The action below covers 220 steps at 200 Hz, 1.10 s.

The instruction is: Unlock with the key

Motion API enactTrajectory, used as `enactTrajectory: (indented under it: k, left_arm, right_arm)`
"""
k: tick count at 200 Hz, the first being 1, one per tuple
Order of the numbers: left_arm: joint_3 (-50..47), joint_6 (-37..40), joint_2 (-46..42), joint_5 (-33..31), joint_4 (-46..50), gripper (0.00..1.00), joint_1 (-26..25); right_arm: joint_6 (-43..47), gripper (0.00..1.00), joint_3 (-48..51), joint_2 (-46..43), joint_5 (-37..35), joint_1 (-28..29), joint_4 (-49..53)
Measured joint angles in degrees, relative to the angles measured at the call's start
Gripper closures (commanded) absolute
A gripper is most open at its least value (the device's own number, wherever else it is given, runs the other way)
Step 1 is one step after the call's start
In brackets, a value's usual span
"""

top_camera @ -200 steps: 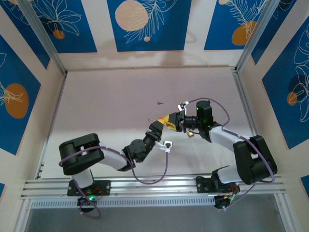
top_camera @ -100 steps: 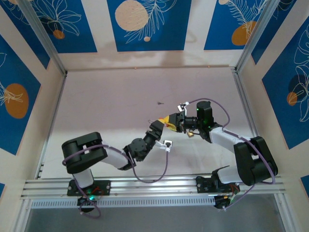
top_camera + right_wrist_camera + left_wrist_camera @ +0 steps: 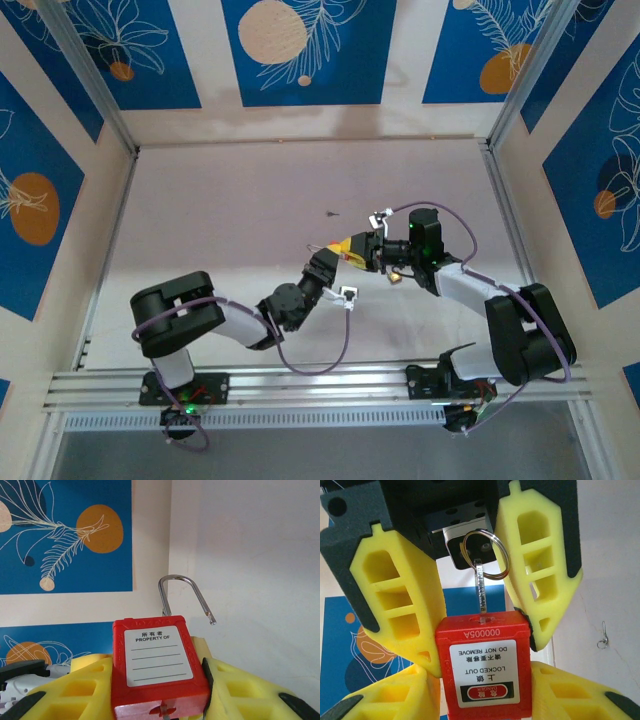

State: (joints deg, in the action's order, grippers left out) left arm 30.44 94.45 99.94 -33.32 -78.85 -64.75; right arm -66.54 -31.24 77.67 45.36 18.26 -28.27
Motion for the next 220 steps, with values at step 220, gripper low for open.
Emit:
enactTrajectory:
  k: [220]
  left_arm:
    - [-1.5, -3.1, -0.1, -3.9, 3.7, 0.82, 0.1]
  right_arm:
    - [6.1, 0.4, -1.4, -2.9, -0.6, -8.5, 11.0]
